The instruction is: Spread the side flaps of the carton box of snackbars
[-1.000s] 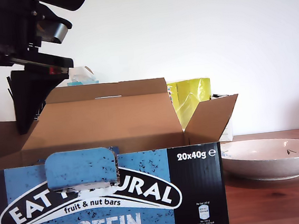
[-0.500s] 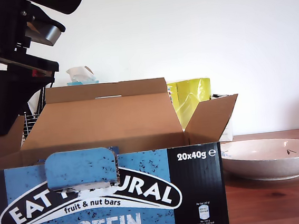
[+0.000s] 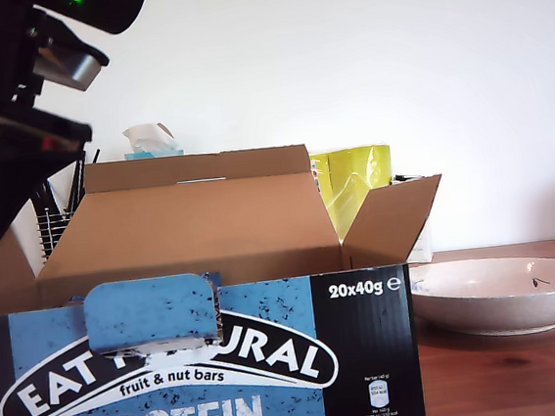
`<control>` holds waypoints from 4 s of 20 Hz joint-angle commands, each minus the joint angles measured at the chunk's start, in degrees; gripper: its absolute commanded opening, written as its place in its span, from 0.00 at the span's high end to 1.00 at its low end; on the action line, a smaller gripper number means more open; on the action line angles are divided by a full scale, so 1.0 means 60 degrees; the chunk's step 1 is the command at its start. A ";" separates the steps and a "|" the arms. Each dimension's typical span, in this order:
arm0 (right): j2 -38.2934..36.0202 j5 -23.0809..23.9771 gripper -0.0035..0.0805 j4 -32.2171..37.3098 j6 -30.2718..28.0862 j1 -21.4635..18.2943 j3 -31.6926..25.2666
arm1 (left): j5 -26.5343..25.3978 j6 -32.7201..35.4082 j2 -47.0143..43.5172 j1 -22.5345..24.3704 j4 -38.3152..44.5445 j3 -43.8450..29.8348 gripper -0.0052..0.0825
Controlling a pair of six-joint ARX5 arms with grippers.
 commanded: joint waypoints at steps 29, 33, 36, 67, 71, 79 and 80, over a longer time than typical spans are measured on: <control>-0.0029 -0.0025 0.97 0.0138 0.0040 0.0011 -0.0015 | 0.0688 0.0841 -0.0532 0.0444 0.3428 -0.2310 0.18; -0.0029 -0.0025 0.97 0.0138 0.0040 0.0011 -0.0015 | 0.0914 0.0911 -0.2229 0.0441 0.3402 -0.2149 0.33; -0.0025 -0.0029 0.97 0.0157 0.0047 0.0011 -0.0018 | 0.1300 0.1260 -0.3504 0.0433 0.3417 -0.2149 0.54; -0.1279 0.0189 0.97 0.2718 0.1552 -0.0769 -0.2233 | 0.5384 0.4299 -1.0105 0.1399 0.7002 -0.4761 0.97; -0.1144 0.0189 0.97 0.2269 0.1548 -0.0769 -0.2233 | 0.5410 0.4295 -1.0316 0.1399 0.6910 -0.4750 0.97; -0.1064 0.0189 0.97 0.2208 0.1548 -0.0769 -0.2233 | 0.5413 0.4302 -1.0233 0.1399 0.6586 -0.4750 0.97; -0.1060 0.0189 0.97 0.2211 0.1548 -0.0769 -0.2233 | 0.5413 0.4302 -1.0233 0.1399 0.6583 -0.4750 0.97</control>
